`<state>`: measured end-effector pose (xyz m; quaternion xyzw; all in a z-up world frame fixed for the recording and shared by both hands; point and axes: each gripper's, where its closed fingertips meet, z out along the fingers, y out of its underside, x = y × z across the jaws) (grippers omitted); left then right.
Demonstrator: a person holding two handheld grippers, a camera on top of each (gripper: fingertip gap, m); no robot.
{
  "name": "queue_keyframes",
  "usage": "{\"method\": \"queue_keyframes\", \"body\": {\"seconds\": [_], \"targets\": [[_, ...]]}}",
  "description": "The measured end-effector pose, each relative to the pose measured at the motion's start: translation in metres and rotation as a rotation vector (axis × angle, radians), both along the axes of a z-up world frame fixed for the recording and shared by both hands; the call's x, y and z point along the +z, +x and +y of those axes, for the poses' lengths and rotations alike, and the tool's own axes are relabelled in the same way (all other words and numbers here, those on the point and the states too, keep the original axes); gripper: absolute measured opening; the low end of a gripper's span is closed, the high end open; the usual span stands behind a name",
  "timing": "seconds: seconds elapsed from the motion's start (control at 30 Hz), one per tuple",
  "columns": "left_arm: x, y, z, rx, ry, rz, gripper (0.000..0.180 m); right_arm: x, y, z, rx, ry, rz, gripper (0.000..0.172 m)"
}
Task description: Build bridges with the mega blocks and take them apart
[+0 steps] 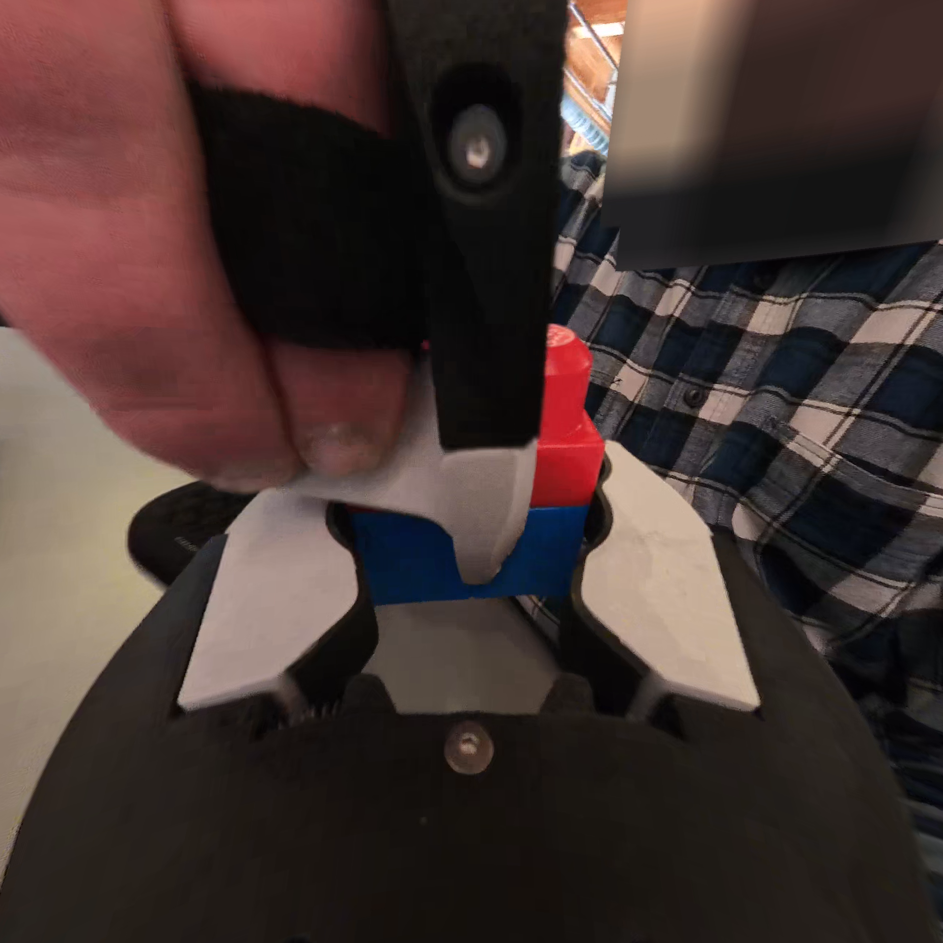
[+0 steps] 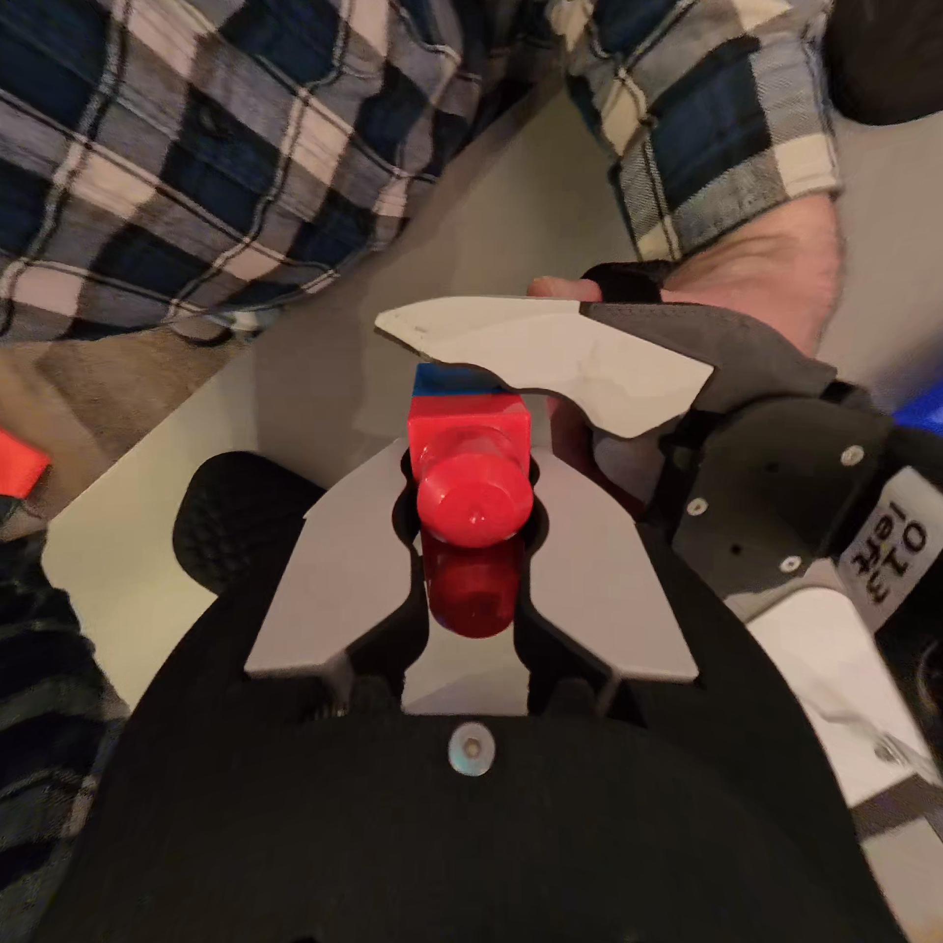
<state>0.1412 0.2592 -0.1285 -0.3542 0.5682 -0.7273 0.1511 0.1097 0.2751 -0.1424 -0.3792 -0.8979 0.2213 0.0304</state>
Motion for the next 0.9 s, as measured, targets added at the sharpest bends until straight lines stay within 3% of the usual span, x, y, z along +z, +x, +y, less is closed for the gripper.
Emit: {"method": "queue_keyframes", "body": {"seconds": [0.43, 0.67, 0.8, 0.9], "targets": [[-0.001, 0.002, -0.002, 0.004, -0.11, -0.132, 0.09, -0.009, 0.003, 0.0, -0.032, -0.052, -0.111, 0.04], [0.001, 0.0, 0.001, 0.003, -0.183, -0.192, 0.09, -0.012, -0.005, 0.015, -0.108, 0.013, -0.091, 0.074], [0.005, -0.003, 0.007, 0.015, -0.231, -0.24, 0.09, -0.012, -0.007, 0.018, -0.118, 0.032, -0.07, 0.076], [0.007, -0.005, 0.01, 0.019, -0.262, -0.269, 0.09, -0.013, -0.009, 0.024, -0.149, 0.06, -0.056, 0.092]]}}
